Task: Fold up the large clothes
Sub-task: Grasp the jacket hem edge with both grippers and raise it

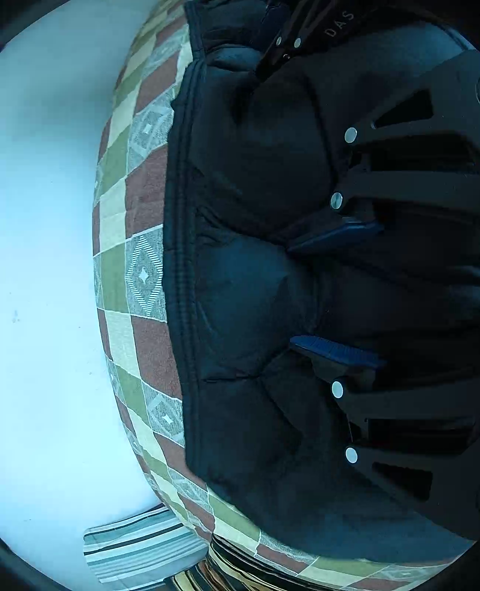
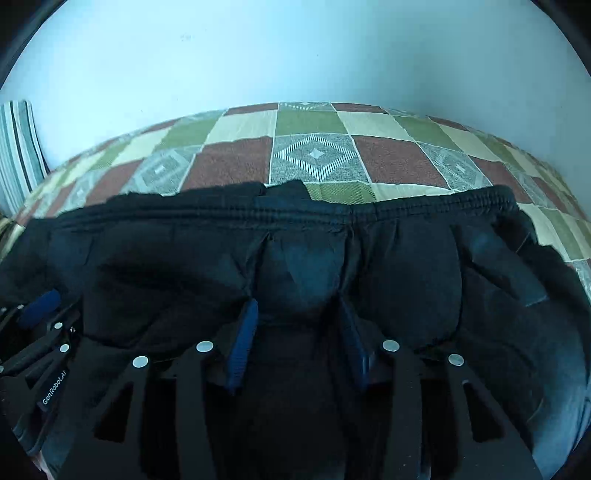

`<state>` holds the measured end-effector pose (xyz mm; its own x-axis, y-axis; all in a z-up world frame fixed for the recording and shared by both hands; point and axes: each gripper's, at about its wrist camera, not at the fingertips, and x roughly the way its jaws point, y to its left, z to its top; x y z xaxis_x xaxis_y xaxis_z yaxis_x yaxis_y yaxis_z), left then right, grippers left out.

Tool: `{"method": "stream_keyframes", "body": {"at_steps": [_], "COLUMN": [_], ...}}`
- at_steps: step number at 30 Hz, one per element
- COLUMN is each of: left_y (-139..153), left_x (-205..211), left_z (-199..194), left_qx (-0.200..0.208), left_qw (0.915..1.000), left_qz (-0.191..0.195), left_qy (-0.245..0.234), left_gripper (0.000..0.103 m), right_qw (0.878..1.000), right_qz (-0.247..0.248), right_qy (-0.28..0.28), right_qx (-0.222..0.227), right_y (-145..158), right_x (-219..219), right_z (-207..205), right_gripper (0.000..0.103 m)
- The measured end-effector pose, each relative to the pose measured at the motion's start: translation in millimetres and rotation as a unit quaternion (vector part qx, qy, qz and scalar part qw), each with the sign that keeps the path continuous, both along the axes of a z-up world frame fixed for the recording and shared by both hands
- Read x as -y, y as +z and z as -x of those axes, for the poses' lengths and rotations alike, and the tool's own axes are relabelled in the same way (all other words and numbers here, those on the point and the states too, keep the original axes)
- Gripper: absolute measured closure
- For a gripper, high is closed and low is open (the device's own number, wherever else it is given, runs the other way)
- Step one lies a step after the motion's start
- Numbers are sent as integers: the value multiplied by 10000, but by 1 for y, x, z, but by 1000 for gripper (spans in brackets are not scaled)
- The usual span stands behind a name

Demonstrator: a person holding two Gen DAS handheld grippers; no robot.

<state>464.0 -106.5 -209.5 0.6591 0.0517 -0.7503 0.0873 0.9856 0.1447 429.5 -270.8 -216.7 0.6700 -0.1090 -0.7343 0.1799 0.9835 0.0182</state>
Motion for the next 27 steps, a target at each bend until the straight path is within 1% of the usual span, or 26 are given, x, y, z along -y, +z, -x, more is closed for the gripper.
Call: {"method": "stream_keyframes", "body": {"at_steps": [3, 11, 20, 24, 25, 26, 27], "left_y": [-7, -15, -16, -8, -4, 4, 11], "left_x": [-1, 6, 6, 10, 10, 8, 4], "left_z": [-1, -4, -5, -6, -5, -2, 2], "left_qx": [37, 17, 6, -28, -23, -16, -25], "left_qw": [10000, 9998, 9998, 9995, 9994, 9995, 9997], "left_qz": [62, -178, -180, -322, -336, -325, -260], "left_qy": [20, 23, 25, 22, 16, 22, 16], "left_gripper": [56, 56, 56, 56, 55, 49, 47], "right_qw": [9999, 9991, 9987, 9989, 9990, 9993, 9996], "right_qz": [112, 398, 489, 443, 412, 352, 261], "right_qy": [-50, -131, -155, -154, -142, -127, -109], "right_qx": [22, 12, 10, -12, 16, 42, 73], "right_y": [-5, -12, -13, -7, 0, 6, 12], "right_x": [-4, -10, -13, -12, -11, -9, -7], "right_z": [0, -5, -6, -7, -4, -1, 4], "right_gripper": [57, 57, 57, 57, 53, 50, 44]}}
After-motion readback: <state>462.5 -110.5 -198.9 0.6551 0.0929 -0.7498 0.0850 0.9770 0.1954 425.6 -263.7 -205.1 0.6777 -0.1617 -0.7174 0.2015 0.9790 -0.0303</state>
